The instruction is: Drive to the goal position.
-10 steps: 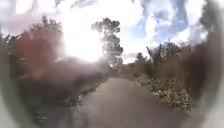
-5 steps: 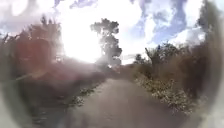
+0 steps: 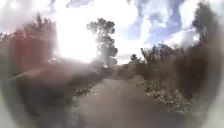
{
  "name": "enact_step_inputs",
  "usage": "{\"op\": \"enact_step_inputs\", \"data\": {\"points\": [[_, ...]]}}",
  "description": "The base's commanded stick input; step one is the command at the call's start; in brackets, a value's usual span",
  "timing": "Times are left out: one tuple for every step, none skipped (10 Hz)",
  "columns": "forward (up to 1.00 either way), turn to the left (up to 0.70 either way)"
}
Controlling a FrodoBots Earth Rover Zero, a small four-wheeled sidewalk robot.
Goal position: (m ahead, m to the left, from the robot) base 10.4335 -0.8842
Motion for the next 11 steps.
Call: {"op": "enact_step_inputs", "data": {"points": [[0.50,0.01],[0.50,0.01],[0.50,0.01],[0.50,0.01],[0.50,0.01],[0.50,0.01],[0.50,0.01],[0.50,0.01],[0.50,0.01],[0.50,0.01],[0.50,0.01]]}}
